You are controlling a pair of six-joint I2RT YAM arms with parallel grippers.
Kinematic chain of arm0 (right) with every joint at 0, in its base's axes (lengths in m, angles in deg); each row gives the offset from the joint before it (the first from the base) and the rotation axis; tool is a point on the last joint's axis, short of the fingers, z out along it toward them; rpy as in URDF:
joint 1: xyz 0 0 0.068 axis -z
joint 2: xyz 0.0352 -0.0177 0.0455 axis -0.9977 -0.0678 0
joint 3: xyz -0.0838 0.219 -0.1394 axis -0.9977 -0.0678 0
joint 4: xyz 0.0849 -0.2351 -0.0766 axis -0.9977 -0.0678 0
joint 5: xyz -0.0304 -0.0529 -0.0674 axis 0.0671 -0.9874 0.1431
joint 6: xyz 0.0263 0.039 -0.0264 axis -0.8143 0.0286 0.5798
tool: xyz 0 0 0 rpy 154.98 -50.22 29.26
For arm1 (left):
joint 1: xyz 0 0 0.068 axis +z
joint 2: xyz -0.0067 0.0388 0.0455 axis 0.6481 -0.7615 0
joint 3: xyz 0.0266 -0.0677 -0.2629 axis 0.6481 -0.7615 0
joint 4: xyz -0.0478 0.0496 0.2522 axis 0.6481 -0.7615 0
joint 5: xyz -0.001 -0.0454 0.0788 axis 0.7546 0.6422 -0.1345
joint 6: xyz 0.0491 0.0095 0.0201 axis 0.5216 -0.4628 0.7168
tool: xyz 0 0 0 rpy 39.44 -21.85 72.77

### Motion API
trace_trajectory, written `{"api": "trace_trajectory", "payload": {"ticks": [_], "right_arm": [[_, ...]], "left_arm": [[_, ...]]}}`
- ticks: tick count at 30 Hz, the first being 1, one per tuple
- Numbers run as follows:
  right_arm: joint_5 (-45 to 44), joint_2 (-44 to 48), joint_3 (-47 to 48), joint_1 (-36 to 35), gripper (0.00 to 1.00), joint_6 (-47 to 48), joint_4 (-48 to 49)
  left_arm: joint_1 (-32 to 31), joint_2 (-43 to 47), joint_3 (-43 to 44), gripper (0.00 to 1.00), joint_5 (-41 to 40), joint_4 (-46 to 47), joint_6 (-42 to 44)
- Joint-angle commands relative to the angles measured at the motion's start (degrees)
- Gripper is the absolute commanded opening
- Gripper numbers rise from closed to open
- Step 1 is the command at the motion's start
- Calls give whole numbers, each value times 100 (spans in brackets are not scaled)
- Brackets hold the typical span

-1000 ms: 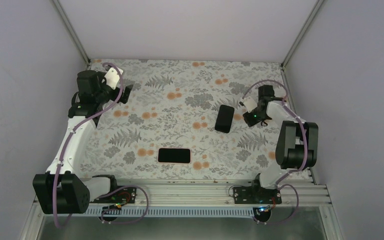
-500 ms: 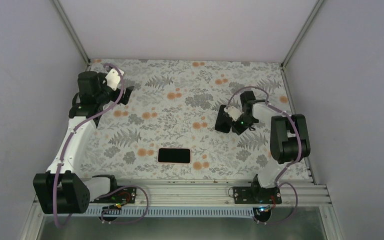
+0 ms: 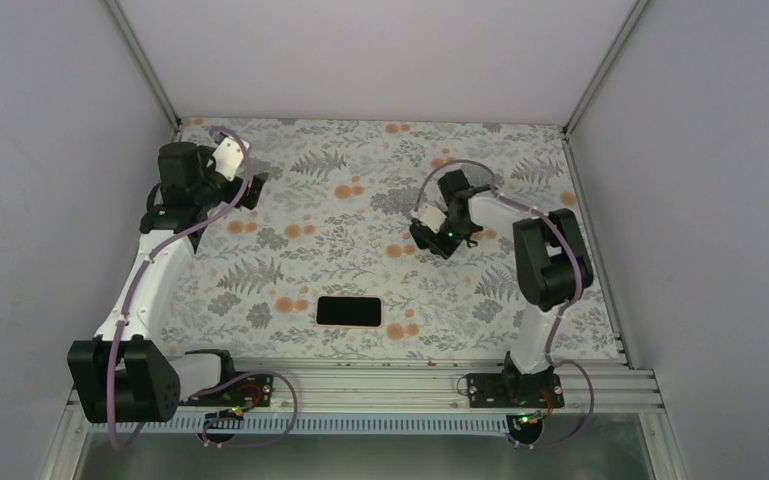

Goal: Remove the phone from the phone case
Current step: Pick up the phone at the center of the board.

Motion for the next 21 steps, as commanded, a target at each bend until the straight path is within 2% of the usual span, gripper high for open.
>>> {"api": "trace_trajectory", "payload": {"ticks": [1, 5, 11, 12, 14, 16, 17, 19, 21], "right_arm": [[223, -760, 781, -121, 3, -115, 89], [367, -1357, 1693, -127, 3, 5, -436], [1449, -692, 1921, -54, 6, 884, -1446], [1558, -496, 1905, -24, 17, 1096, -1681], [1450, -118, 1838, 45, 60, 1387, -1886], [1022, 269, 1607, 121, 71, 1553, -1587], [725, 414, 1469, 160, 74, 1633, -1364], [12, 612, 1176, 222, 74, 1852, -797], [-301, 667, 942, 356, 75, 2349, -437]], "left_arm": [[25, 5, 15, 100, -120, 129, 18], [26, 76, -60, 100, -223, 127, 55], [35, 240, -218, 100, -249, 117, 145], [35, 248, -231, 100, -169, 100, 179], [30, 229, -230, 100, -34, 80, 202], [35, 183, -194, 100, 27, 81, 202], [30, 143, -176, 100, 38, 80, 209], [35, 84, -138, 100, 87, 41, 233], [35, 54, -105, 100, 136, -7, 246]]}}
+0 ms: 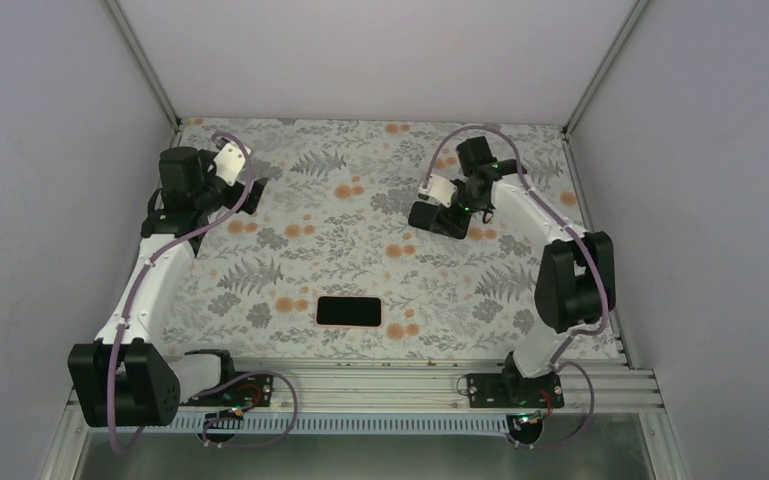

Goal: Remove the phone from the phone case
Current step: Pick up the phone at the center of the board.

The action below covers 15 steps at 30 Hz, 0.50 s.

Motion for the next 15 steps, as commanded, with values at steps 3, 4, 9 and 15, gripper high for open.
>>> {"api": "trace_trajectory", "payload": {"ticks": [3, 4, 9, 15], "right_arm": [[-734, -222, -270, 556, 75, 1485, 615], [-538, -381, -75, 686, 75, 1676, 425], [240, -993, 697, 1102, 75, 2327, 2], [167, -1745, 1320, 1131, 76, 2226, -234]], "left_arm": [[25, -58, 82, 100, 249, -86, 145], [26, -50, 79, 100, 253, -88, 152], [26, -41, 64, 100, 307, -97, 144], [26, -54, 20, 100, 230, -69, 141]]}}
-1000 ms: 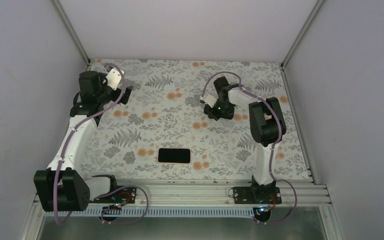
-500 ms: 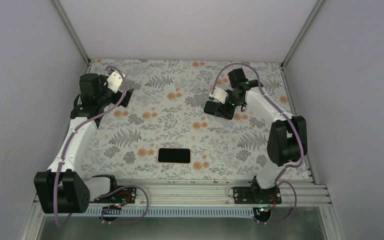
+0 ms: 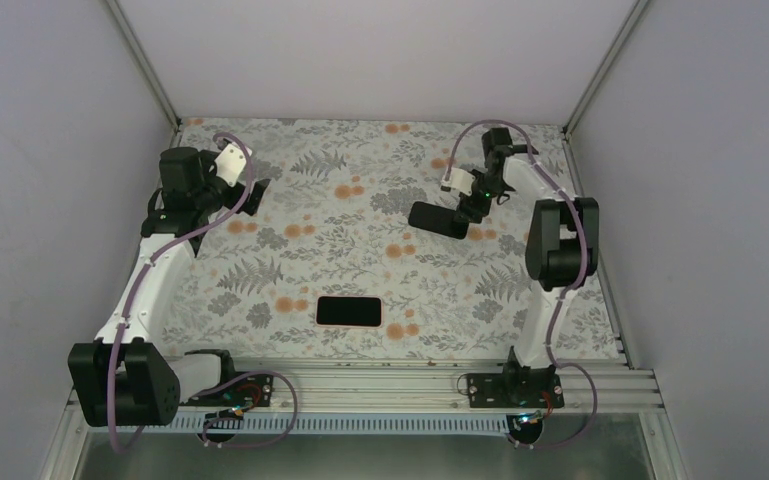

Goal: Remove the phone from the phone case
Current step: Pick up the phone at the center of the board.

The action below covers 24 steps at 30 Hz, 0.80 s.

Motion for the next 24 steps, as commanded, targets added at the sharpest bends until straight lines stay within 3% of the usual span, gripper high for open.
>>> {"api": "trace_trajectory", "payload": {"ticks": [1, 8, 24], "right_arm": [[251, -592, 665, -40, 76, 172, -407], [632, -1671, 1971, -19, 96, -86, -1381], [640, -1492, 1169, -35, 100, -134, -1505]], "left_arm": [[26, -48, 24, 100, 40, -32, 74], [26, -82, -60, 100, -56, 37, 99], [21, -197, -67, 100, 13, 45, 144]]}}
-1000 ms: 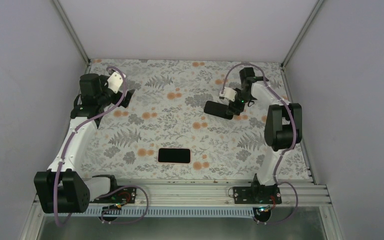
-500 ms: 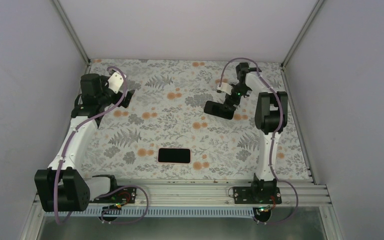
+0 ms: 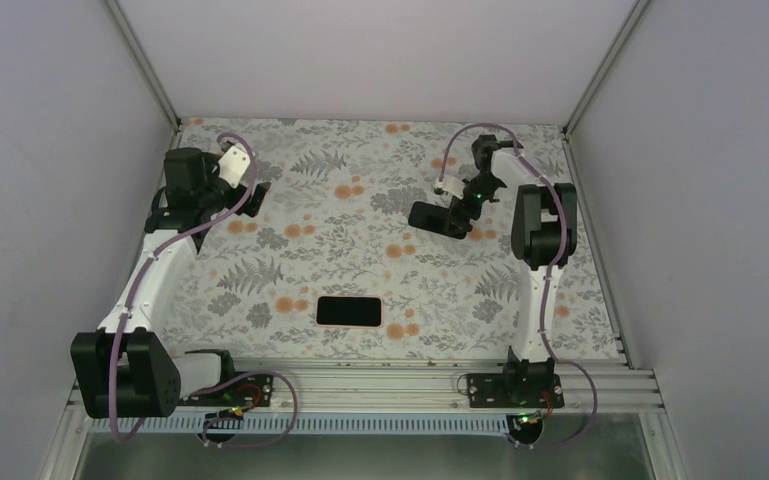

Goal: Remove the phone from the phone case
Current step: Pick up the phone at the center of the board.

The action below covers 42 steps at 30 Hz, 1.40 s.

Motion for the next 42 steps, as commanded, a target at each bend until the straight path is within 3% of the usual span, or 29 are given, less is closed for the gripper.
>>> {"api": "trace_trajectory", "payload": {"ticks": [1, 8, 13, 28, 33, 36, 42], "right_arm": [[0, 182, -397, -35, 100, -123, -66], [-283, 809, -1313, -223, 100, -315, 714], [-1080, 1094, -2015, -450, 100, -658, 1687], [-1676, 789, -2104, -643, 100, -1502, 2213], [-1856, 936, -2324, -683, 92, -1426, 2374], [-1884, 1078, -2460, -709, 80, -1392, 2446], [-1839, 1354, -2710, -739, 70, -1428, 2602]], "left_arm": [[25, 15, -33, 100, 59, 39, 57], [26, 33, -18, 100, 72, 1, 66], [22, -2, 0, 100, 68, 13, 56], [-69, -363, 284, 100, 250, -217, 320], [-440, -814, 882, 100, 283, -692, 573], [-727, -1356, 1510, 100, 612, -1267, 661], [-1216, -2510, 2629, 100, 1625, -2339, 893]]}}
